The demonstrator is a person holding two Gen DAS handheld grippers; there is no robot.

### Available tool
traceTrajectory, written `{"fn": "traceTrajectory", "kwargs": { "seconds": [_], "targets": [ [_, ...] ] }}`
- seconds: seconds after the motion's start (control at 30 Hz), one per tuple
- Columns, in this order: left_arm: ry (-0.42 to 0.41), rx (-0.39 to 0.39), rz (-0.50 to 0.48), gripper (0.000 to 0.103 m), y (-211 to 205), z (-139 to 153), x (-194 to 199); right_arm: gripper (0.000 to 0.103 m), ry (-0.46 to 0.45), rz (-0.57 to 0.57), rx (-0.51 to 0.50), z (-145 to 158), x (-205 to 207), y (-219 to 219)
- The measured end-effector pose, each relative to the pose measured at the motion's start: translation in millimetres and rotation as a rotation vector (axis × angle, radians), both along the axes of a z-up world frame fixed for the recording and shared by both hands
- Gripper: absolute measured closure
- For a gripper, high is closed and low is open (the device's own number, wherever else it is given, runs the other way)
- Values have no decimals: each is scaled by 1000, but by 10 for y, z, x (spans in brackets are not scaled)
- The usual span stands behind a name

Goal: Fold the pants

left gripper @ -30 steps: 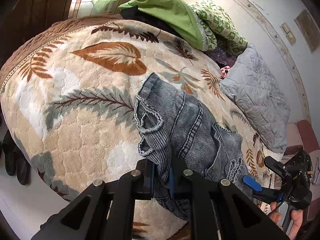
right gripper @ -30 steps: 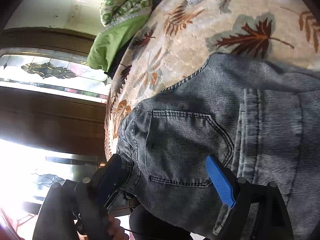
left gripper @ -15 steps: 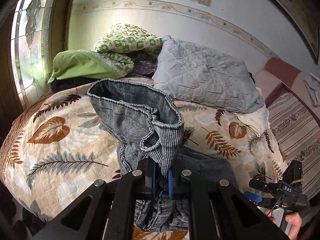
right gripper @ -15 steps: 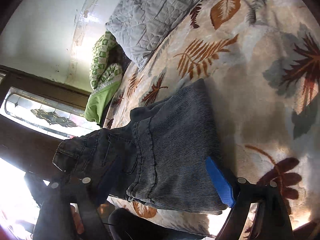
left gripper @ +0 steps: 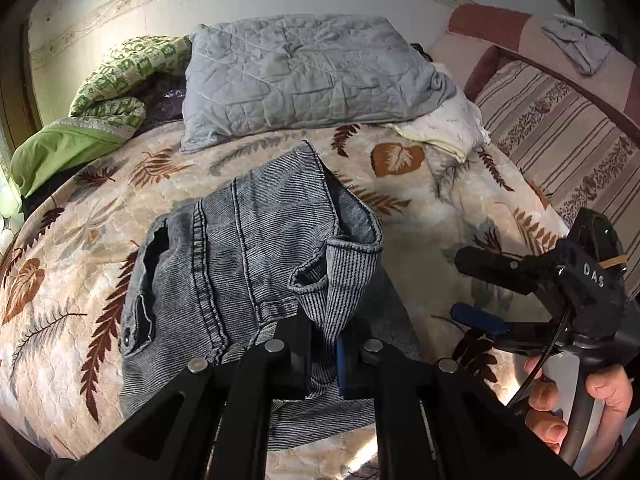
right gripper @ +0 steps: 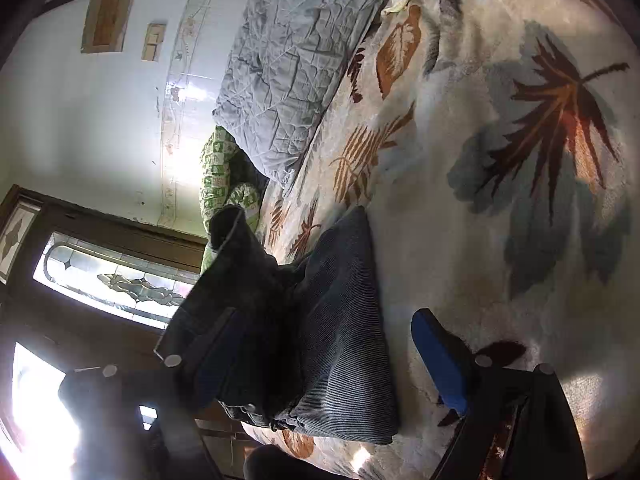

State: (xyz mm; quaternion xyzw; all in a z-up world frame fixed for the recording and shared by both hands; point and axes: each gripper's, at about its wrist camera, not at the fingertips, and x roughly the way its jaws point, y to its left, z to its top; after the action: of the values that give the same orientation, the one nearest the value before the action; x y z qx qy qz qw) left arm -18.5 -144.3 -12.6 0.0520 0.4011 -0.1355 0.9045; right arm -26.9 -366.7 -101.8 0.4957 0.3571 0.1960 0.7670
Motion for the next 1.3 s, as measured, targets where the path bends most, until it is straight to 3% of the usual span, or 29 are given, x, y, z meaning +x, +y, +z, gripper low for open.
{"fn": "traceTrajectory", "kwargs": {
  "seconds": [0.13,0.33,0.5,0.57,0.63,0.7,0.77,0.9,1.0,1.13,1.23,1.27,1.3],
  "targets": [
    [74,47,-33,95,-147,-291,18,14,9,2,27,-53,6,-48],
    [37,-4,-26,95,-44,-79,-71,14,9,0,44,-103,10,-81],
    [122,56,-52,92,-143,-448,-15,14,10,8,30,-99,26,-47],
    [110,65,-69,90,-177,-459,-34,14,9,3,32,-100,16,-52],
    [127,35,-113,67,-198,-401,-61,14,10,-2,31,-108,6,-60],
    [153,-52,-149,56,-144,-277,-104,14,9,-4,31,-112,7,-61],
    [135,-129,-166,53,-12,-106,-188,14,4,-7,27,-104,4,-59],
    [31,-237,-69,45,531,185,-330,14,-8,-9,13,-68,-27,-61],
    [-21,-233,74,42,1004,216,-316,15,-53,0,43,70,-142,-44],
    [47,-225,227,42,1452,-39,-112,15,-154,150,100,367,-260,283],
    [126,-217,237,40,1511,-313,3,15,-88,184,71,240,-164,495],
    [158,-197,231,40,1490,-405,25,15,-17,169,43,80,-97,521],
    [161,-199,236,40,1489,-442,26,18,120,161,17,-156,-31,549]
  ]
}}
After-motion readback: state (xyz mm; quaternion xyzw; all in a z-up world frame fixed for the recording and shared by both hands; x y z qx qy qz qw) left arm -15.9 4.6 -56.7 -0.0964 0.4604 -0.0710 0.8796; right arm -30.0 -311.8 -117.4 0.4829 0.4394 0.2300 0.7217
